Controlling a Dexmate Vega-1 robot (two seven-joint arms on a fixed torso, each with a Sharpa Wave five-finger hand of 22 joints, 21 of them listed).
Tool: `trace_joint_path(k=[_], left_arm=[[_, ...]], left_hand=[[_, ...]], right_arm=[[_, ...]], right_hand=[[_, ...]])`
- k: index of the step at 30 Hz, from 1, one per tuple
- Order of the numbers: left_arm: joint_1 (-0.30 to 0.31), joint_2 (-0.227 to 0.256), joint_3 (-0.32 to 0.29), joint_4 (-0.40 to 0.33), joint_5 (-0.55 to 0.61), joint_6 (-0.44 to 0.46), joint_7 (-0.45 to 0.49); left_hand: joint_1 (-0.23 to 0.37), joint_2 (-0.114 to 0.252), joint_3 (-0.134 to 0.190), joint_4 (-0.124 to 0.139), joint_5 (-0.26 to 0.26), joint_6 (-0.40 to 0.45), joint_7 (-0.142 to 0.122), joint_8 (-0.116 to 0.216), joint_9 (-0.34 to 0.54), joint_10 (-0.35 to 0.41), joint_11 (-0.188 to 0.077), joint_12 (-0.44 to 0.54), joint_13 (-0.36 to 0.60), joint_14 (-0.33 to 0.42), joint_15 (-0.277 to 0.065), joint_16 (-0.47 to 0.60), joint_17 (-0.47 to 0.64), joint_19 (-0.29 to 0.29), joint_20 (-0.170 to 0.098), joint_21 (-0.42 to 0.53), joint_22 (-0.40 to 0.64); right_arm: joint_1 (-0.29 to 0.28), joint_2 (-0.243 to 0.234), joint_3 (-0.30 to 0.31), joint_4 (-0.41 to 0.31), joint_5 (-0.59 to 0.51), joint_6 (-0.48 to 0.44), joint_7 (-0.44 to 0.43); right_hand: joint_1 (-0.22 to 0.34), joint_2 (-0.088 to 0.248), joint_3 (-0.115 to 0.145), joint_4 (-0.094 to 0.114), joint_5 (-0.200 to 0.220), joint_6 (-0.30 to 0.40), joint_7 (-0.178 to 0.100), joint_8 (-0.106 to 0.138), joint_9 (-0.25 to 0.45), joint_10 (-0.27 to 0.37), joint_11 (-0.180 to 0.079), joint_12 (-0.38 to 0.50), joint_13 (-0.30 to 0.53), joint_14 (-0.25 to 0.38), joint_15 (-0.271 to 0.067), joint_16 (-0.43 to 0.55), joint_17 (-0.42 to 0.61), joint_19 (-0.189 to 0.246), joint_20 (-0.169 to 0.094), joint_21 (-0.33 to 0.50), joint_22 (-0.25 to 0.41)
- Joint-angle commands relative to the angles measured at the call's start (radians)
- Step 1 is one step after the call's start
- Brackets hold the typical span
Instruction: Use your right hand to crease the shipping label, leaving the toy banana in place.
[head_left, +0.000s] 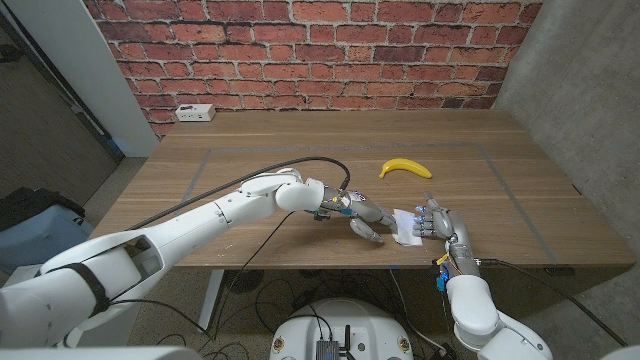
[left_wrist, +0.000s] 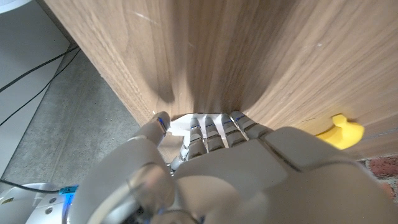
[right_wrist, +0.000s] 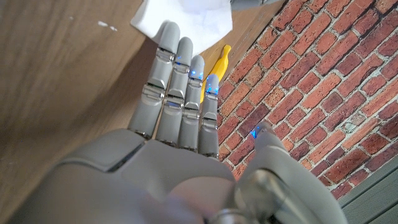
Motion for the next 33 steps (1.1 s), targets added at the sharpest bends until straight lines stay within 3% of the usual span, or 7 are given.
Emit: trace_joint_path(k=[1,4,8,14,21,23,33], left_arm=[[0.044,0.039,-0.043,-0.075,0.069,0.067,0.077],[0.038,0.032,-0.036,-0.061,0.061,0.062,0.059],[0.014,0.009,-0.016,-0.014,0.024,0.043,0.012],[0.019,0.011,-0.021,-0.018,0.022,0.029,0.039],[0.091,0.044,-0.088,-0.03,0.067,-0.032,0.322],[0.111,0.049,-0.105,-0.024,0.086,-0.051,0.41],[0.14,0.044,-0.138,0.032,0.142,-0.16,0.688]], left_hand=[[-0.003,-0.013,-0.009,-0.004,-0.008,0.014,-0.002,0.005,0.002,0.015,0.001,0.007,0.004,0.016,-0.024,0.007,-0.001,0.001,0.023,-0.002,-0.003],[-0.007,-0.016,-0.014,-0.005,-0.009,0.008,0.002,0.001,0.002,0.013,0.002,0.006,0.004,0.018,-0.025,0.005,-0.001,0.002,0.017,-0.002,-0.003],[-0.028,0.0,-0.018,0.01,-0.01,-0.013,0.027,-0.006,0.002,0.016,0.002,0.005,0.004,0.021,-0.03,0.005,0.004,0.004,0.009,-0.003,-0.003],[-0.043,0.017,-0.019,0.017,-0.009,0.025,0.034,0.008,0.002,0.048,-0.002,0.014,0.004,0.043,-0.04,0.007,0.002,0.008,0.006,-0.004,-0.003],[-0.074,0.026,-0.021,-0.007,-0.009,0.217,0.066,0.039,0.009,0.225,0.046,0.058,0.014,0.177,0.01,0.02,0.004,0.062,0.083,0.007,-0.001],[-0.081,0.026,-0.02,-0.016,-0.009,0.274,0.087,0.05,0.013,0.264,0.051,0.068,0.02,0.218,0.014,0.025,0.006,0.073,0.09,0.009,0.002],[-0.107,0.032,-0.022,-0.026,-0.008,0.367,0.106,0.075,0.032,0.395,0.06,0.128,0.058,0.352,0.019,0.058,0.028,0.105,0.08,0.026,0.014]], right_arm=[[0.029,-0.067,-0.018,-0.06,0.01,-0.123,0.027],[0.038,-0.098,-0.018,-0.06,0.026,-0.117,0.065],[0.037,-0.117,-0.013,-0.053,0.052,-0.075,0.096],[0.048,-0.168,-0.02,-0.103,0.047,-0.157,0.115],[0.083,-0.199,-0.041,-0.134,0.039,-0.252,0.12],[0.094,-0.211,-0.046,-0.142,0.038,-0.279,0.126],[0.124,-0.239,-0.059,-0.154,0.046,-0.333,0.13]], right_hand=[[-0.017,-0.004,0.004,0.012,0.0,0.031,0.021,-0.006,-0.012,0.05,-0.002,-0.004,-0.008,0.044,-0.007,0.0,-0.017,0.041,-0.013,0.013,-0.001],[-0.018,-0.005,0.004,0.013,0.001,0.037,0.021,-0.006,-0.015,0.056,-0.001,-0.005,-0.01,0.048,-0.008,-0.002,-0.021,0.04,-0.016,0.012,-0.001],[-0.024,-0.011,0.004,0.016,0.003,0.036,0.023,-0.027,-0.034,0.038,0.001,-0.034,-0.018,0.008,0.006,-0.035,-0.04,-0.034,-0.007,-0.022,0.001],[-0.044,-0.017,-0.004,0.028,0.005,0.004,0.02,-0.064,-0.053,-0.005,0.002,-0.079,-0.02,-0.061,0.008,-0.066,-0.034,-0.11,-0.006,-0.057,0.004],[-0.056,-0.021,-0.009,0.036,0.006,0.005,0.019,-0.071,-0.056,0.002,0.001,-0.084,-0.021,-0.049,-0.004,-0.062,-0.033,-0.104,-0.013,-0.056,0.004],[-0.067,-0.026,-0.015,0.042,0.007,0.016,0.018,-0.071,-0.058,0.02,-0.001,-0.083,-0.021,-0.037,-0.012,-0.059,-0.033,-0.099,-0.015,-0.055,0.004],[-0.089,-0.035,-0.028,0.055,0.011,0.058,0.018,-0.064,-0.057,0.065,-0.001,-0.08,-0.021,0.007,-0.016,-0.043,-0.031,-0.089,-0.025,-0.056,0.004]])
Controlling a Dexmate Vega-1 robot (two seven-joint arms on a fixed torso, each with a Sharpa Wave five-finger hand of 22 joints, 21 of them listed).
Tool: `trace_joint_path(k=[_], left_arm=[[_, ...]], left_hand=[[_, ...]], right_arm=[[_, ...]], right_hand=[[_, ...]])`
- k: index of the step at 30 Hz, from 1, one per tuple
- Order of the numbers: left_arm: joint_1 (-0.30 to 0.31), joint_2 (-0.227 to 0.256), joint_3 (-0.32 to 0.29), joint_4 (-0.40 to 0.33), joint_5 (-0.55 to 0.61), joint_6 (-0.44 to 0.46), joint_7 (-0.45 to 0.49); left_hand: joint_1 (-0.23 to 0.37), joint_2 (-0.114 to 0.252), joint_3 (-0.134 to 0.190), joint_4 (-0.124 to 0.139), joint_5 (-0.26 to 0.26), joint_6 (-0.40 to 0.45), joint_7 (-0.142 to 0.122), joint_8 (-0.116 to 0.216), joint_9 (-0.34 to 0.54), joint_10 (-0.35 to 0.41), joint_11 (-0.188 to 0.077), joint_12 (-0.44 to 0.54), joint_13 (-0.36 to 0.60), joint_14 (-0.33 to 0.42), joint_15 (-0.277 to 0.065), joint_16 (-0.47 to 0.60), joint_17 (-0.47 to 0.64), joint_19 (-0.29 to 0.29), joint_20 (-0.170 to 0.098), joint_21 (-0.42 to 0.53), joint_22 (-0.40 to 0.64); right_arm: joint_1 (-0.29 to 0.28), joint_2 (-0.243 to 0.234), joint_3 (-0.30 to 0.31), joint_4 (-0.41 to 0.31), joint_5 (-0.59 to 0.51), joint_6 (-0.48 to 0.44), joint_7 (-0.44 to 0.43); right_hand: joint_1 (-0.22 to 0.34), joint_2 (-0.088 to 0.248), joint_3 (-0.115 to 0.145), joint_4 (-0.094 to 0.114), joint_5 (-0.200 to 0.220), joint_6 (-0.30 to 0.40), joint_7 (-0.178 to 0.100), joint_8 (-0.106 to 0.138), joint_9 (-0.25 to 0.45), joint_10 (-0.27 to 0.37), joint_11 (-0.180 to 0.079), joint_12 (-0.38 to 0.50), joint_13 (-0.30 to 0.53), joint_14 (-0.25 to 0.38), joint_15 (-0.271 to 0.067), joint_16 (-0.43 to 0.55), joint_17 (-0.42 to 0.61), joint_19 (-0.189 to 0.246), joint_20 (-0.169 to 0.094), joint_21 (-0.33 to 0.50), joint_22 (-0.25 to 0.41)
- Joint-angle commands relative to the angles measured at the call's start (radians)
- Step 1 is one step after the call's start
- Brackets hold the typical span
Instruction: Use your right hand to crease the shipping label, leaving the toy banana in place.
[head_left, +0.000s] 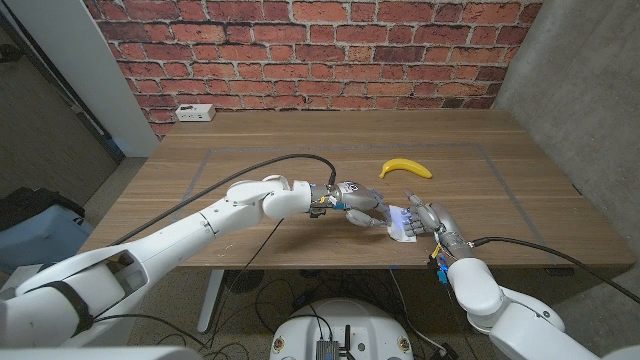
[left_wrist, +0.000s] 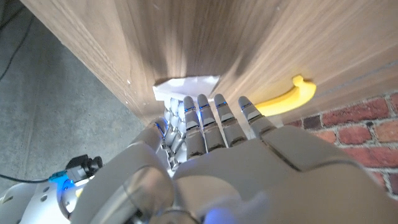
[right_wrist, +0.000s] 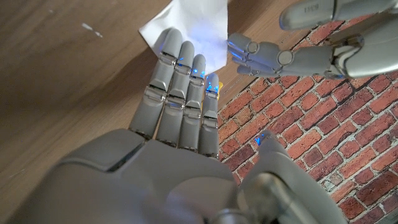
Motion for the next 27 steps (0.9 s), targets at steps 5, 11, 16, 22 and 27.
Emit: trace_joint_path(k=[5,11,16,22,27], left_arm=[[0.045,-0.002,-0.05,0.06,0.081,-0.136,0.43],[0.031,0.002,-0.043,0.049,0.066,-0.128,0.356],[0.022,0.0,-0.039,0.047,0.045,-0.113,0.29],[0.005,-0.003,-0.03,0.048,0.028,-0.094,0.211],[-0.018,-0.01,-0.016,0.049,0.02,-0.076,0.132]], left_hand=[[-0.011,0.015,-0.002,-0.012,-0.001,0.024,-0.007,0.015,0.016,0.047,0.001,0.036,0.026,0.052,0.001,0.024,0.028,0.025,-0.012,0.017,0.01],[-0.008,0.007,-0.013,-0.027,-0.003,0.012,-0.008,0.014,0.022,0.025,0.0,0.042,0.041,0.058,0.0,0.029,0.043,0.054,-0.011,0.035,0.018],[-0.013,0.003,-0.011,-0.037,0.0,0.045,0.007,0.019,0.017,0.048,-0.005,0.058,0.051,0.112,-0.025,0.04,0.039,0.107,-0.012,0.065,0.026],[-0.007,0.021,0.006,-0.044,0.005,0.09,0.017,0.028,0.01,0.074,-0.007,0.062,0.052,0.136,-0.031,0.038,0.026,0.122,-0.01,0.077,0.03],[-0.005,0.03,0.018,-0.047,0.007,0.12,0.016,0.032,0.004,0.096,-0.003,0.064,0.049,0.148,-0.042,0.033,0.015,0.122,-0.009,0.081,0.032]], right_arm=[[0.04,-0.047,-0.017,-0.022,0.015,-0.076,0.008],[0.041,-0.048,-0.017,-0.016,0.024,-0.061,0.002],[0.047,-0.053,-0.023,-0.022,0.019,-0.068,-0.006],[0.053,-0.053,-0.029,-0.02,0.017,-0.067,-0.013],[0.056,-0.051,-0.033,-0.022,0.017,-0.075,-0.02]], right_hand=[[-0.018,-0.005,0.0,0.011,0.008,0.027,0.012,0.006,0.001,0.025,0.002,0.0,0.002,0.02,0.001,0.007,0.002,0.004,-0.007,-0.003,0.0],[-0.022,-0.008,-0.003,0.013,0.009,0.032,0.013,0.005,0.0,0.027,0.003,-0.003,0.001,0.023,0.002,0.008,0.002,0.003,-0.008,-0.004,0.0],[-0.024,-0.009,-0.004,0.014,0.01,0.034,0.013,0.003,-0.001,0.027,0.003,-0.005,0.001,0.023,0.003,0.007,0.002,0.002,-0.007,-0.005,0.0],[-0.025,-0.009,-0.005,0.015,0.011,0.037,0.013,0.002,-0.002,0.029,0.003,-0.007,0.001,0.026,0.001,0.009,0.003,0.003,-0.008,-0.006,0.0],[-0.027,-0.009,-0.005,0.016,0.012,0.04,0.013,0.001,-0.002,0.032,0.003,-0.009,0.001,0.028,0.001,0.009,0.003,0.003,-0.009,-0.006,0.0]])
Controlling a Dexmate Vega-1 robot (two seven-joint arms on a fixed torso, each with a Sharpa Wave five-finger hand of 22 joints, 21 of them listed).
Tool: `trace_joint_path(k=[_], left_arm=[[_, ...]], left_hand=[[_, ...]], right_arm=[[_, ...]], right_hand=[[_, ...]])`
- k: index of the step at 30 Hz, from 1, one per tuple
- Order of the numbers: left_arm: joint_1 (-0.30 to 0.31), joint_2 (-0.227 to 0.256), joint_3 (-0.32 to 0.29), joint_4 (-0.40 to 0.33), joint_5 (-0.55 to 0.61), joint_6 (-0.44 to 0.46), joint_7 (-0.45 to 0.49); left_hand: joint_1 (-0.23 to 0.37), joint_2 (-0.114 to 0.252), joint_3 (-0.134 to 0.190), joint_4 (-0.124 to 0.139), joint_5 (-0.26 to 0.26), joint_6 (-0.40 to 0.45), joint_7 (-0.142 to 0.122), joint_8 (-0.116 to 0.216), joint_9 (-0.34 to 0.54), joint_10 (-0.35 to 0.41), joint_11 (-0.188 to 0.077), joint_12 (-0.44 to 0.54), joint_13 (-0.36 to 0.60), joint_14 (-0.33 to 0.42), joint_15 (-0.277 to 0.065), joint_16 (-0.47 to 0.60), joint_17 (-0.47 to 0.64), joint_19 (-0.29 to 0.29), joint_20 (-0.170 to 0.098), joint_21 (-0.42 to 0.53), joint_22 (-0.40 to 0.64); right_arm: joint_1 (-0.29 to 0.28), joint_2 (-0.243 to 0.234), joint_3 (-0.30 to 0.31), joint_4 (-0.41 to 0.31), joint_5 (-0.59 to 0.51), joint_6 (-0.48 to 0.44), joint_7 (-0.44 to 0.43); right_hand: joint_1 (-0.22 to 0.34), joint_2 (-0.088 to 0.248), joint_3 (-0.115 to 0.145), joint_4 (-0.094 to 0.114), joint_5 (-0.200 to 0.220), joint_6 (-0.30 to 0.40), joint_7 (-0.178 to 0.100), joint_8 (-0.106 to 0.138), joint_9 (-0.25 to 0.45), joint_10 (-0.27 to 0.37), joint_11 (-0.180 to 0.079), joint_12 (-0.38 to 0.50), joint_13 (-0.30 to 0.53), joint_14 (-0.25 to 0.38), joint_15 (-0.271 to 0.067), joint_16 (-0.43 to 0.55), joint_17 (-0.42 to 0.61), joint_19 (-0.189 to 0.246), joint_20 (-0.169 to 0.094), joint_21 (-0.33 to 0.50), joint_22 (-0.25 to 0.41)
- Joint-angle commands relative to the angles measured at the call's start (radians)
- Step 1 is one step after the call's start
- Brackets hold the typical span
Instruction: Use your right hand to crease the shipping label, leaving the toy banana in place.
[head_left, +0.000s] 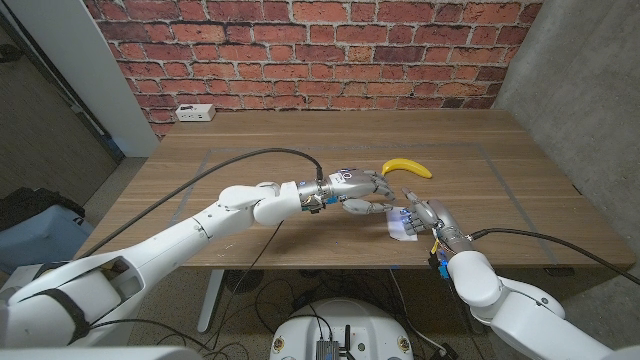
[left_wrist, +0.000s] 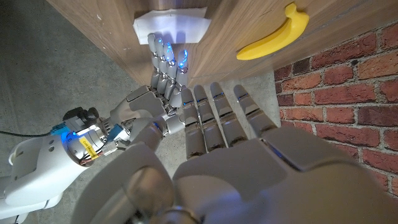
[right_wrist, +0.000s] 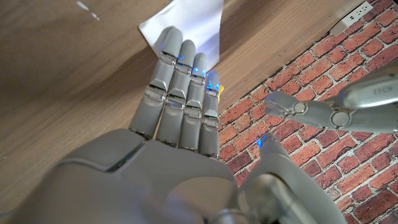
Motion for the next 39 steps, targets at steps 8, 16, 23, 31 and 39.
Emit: trace_joint_path(k=[8,16,23,31,39], left_arm=[[-0.066,-0.018,0.042,0.014,-0.03,0.022,-0.193],[-0.094,-0.029,0.066,0.018,-0.059,0.023,-0.298],[-0.114,-0.044,0.089,0.032,-0.083,0.028,-0.383],[-0.128,-0.054,0.11,0.034,-0.088,0.044,-0.452],[-0.136,-0.061,0.124,0.037,-0.077,0.048,-0.473]], left_hand=[[-0.043,-0.07,-0.02,-0.016,-0.008,-0.013,-0.012,-0.042,-0.02,-0.025,-0.031,-0.043,-0.026,-0.032,-0.026,-0.047,-0.024,-0.01,-0.014,0.005,0.0],[-0.091,-0.107,-0.054,-0.003,-0.004,-0.02,-0.018,-0.057,-0.024,-0.026,-0.033,-0.059,-0.039,-0.045,-0.024,-0.057,-0.026,-0.019,-0.014,0.002,-0.003],[-0.118,-0.115,-0.067,0.005,0.005,-0.04,-0.024,-0.077,-0.027,-0.031,-0.043,-0.084,-0.058,-0.073,-0.023,-0.076,-0.032,-0.008,-0.014,0.003,-0.012],[-0.128,-0.107,-0.067,0.004,0.011,-0.089,-0.036,-0.095,-0.028,-0.076,-0.049,-0.126,-0.075,-0.142,-0.032,-0.09,-0.034,-0.041,-0.019,-0.018,-0.023],[-0.136,-0.096,-0.065,-0.001,0.013,-0.191,-0.058,-0.103,-0.029,-0.153,-0.061,-0.17,-0.084,-0.242,-0.031,-0.095,-0.035,-0.101,-0.017,-0.052,-0.032]], right_arm=[[0.012,-0.005,-0.01,-0.005,0.0,-0.016,-0.022],[0.01,-0.008,-0.007,0.0,0.003,-0.007,-0.023],[0.012,-0.013,-0.006,0.002,0.004,-0.005,-0.021],[0.013,-0.012,-0.003,0.006,0.007,-0.006,-0.024],[0.009,-0.013,0.001,0.006,0.009,0.001,-0.026]], right_hand=[[-0.009,-0.004,0.001,0.008,0.008,0.012,0.009,-0.002,0.0,0.011,0.002,-0.005,0.001,0.007,0.001,0.004,0.004,0.006,-0.005,-0.002,0.003],[-0.015,-0.015,-0.006,0.009,0.008,0.015,0.01,-0.004,-0.001,0.014,0.002,-0.008,0.001,0.008,0.004,0.004,0.005,0.005,-0.004,-0.003,0.002],[-0.019,-0.02,-0.01,0.01,0.009,0.017,0.01,-0.006,-0.001,0.015,0.002,-0.011,0.002,0.007,0.003,0.003,0.005,0.006,-0.004,-0.004,0.002],[-0.022,-0.021,-0.011,0.012,0.01,0.018,0.009,-0.009,-0.001,0.017,0.002,-0.014,0.002,0.006,0.003,0.003,0.006,0.006,-0.004,-0.005,0.003],[-0.024,-0.022,-0.013,0.013,0.012,0.021,0.009,-0.011,-0.001,0.019,0.002,-0.017,0.002,0.009,0.005,0.003,0.007,0.006,-0.004,-0.006,0.003]])
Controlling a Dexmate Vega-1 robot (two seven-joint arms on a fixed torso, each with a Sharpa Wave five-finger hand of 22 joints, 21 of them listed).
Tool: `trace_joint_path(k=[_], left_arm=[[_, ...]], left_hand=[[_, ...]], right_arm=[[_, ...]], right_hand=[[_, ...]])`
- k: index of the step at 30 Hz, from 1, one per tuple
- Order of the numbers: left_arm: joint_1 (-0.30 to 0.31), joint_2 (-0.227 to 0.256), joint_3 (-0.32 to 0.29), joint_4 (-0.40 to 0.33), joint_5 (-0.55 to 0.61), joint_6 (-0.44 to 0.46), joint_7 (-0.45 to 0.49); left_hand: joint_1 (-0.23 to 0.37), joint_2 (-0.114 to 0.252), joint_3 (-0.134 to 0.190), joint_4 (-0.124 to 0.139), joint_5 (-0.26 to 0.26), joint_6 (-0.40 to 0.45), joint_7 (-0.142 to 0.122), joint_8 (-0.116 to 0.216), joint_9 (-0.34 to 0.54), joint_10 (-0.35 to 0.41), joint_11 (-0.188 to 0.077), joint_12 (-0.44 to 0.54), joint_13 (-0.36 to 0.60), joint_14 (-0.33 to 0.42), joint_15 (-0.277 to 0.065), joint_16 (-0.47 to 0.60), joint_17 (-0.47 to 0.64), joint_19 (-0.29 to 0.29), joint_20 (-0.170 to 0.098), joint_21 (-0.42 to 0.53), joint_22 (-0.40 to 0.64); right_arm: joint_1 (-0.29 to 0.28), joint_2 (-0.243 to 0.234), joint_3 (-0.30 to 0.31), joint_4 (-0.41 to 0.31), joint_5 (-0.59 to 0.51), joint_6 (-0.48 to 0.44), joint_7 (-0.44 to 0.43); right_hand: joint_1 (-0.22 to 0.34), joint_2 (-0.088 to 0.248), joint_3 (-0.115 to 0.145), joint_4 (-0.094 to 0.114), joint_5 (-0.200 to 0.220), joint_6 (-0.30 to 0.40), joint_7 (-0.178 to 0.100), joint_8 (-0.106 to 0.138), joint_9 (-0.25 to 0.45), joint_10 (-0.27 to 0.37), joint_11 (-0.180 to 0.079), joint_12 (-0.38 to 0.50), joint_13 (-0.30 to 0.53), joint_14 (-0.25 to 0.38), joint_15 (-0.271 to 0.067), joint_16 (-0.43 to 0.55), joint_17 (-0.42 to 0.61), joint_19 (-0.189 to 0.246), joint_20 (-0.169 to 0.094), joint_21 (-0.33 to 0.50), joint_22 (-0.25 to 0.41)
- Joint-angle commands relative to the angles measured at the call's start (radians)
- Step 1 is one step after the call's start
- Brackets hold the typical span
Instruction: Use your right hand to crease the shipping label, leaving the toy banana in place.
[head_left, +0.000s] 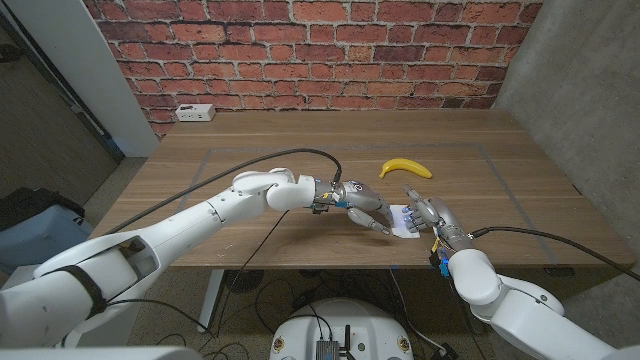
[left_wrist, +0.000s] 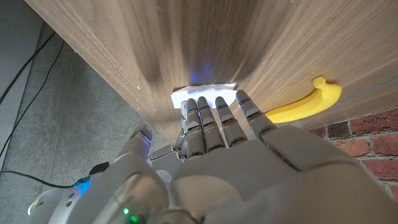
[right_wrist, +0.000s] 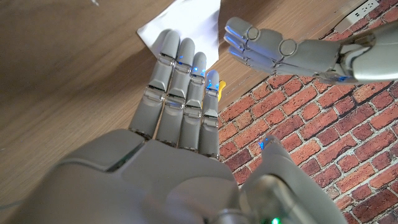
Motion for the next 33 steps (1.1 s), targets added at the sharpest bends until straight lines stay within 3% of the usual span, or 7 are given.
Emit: trace_joint_path(k=[1,13,25,29,31,33], left_arm=[[-0.019,-0.014,0.027,0.006,0.002,0.013,-0.07],[-0.035,-0.032,0.054,0.02,0.001,0.044,-0.132],[-0.054,-0.046,0.086,0.028,0.0,0.073,-0.2],[-0.045,-0.039,0.076,0.028,-0.002,0.053,-0.15],[-0.026,-0.025,0.058,0.02,0.012,0.037,-0.072],[0.006,-0.01,0.032,0.012,0.038,0.021,0.047]], left_hand=[[-0.009,0.001,0.0,-0.008,0.007,-0.025,-0.004,0.0,0.003,-0.019,0.0,-0.007,0.002,-0.027,-0.036,-0.004,0.0,-0.02,0.001,-0.01,-0.001],[-0.032,0.004,-0.009,-0.002,0.008,-0.135,-0.005,-0.003,0.004,-0.13,0.014,-0.022,0.002,-0.119,-0.014,-0.001,0.003,-0.077,0.026,-0.038,0.0],[-0.053,0.002,-0.02,0.007,0.009,-0.214,0.002,-0.002,0.004,-0.203,0.006,-0.023,0.002,-0.184,-0.004,-0.003,0.004,-0.112,0.035,-0.054,0.001],[-0.054,0.002,-0.021,0.008,0.009,-0.216,0.0,-0.001,0.004,-0.204,0.005,-0.021,0.002,-0.182,-0.006,0.0,0.004,-0.114,0.035,-0.054,0.001],[-0.056,0.004,-0.021,0.009,0.01,-0.208,-0.005,0.006,0.004,-0.199,0.011,-0.015,0.002,-0.171,0.0,0.006,0.004,-0.115,0.036,-0.055,0.002],[-0.057,0.013,-0.02,0.011,0.012,-0.147,-0.032,0.029,0.006,-0.179,0.029,0.0,0.003,-0.141,0.033,0.017,0.004,-0.107,0.034,-0.052,0.002]], right_arm=[[-0.005,-0.004,0.007,0.003,0.003,0.011,-0.003],[-0.014,-0.003,0.014,-0.005,0.006,0.003,-0.01],[-0.012,-0.001,0.013,-0.005,0.01,-0.004,-0.009],[-0.006,-0.002,0.012,-0.003,0.012,-0.009,-0.005],[-0.002,-0.002,0.011,-0.001,0.014,-0.01,-0.001],[0.002,-0.004,0.009,0.001,0.014,-0.011,0.002]], right_hand=[[-0.006,-0.003,-0.002,0.002,0.005,0.012,0.008,-0.003,0.001,0.009,0.002,-0.001,0.002,0.009,0.003,-0.001,0.002,0.008,-0.002,0.005,0.002],[-0.007,-0.004,-0.003,0.003,0.007,0.018,0.007,-0.004,0.004,0.014,0.002,-0.005,0.002,0.015,0.002,0.001,0.002,0.01,-0.003,0.004,0.002],[-0.009,-0.005,-0.005,0.004,0.009,0.025,0.008,-0.006,0.006,0.023,0.002,-0.009,0.002,0.019,-0.002,0.003,0.004,0.011,-0.004,0.002,0.002],[-0.009,-0.005,-0.005,0.004,0.009,0.026,0.008,-0.006,0.007,0.025,0.002,-0.01,0.002,0.018,0.0,0.002,0.004,0.012,-0.004,0.002,0.002],[-0.009,-0.005,-0.005,0.004,0.009,0.026,0.008,-0.006,0.007,0.026,0.002,-0.01,0.002,0.018,0.0,0.002,0.005,0.012,-0.004,0.002,0.002],[-0.009,-0.006,-0.005,0.004,0.01,0.027,0.008,-0.007,0.007,0.027,0.002,-0.011,0.003,0.019,0.001,0.002,0.005,0.013,-0.004,0.002,0.002]])
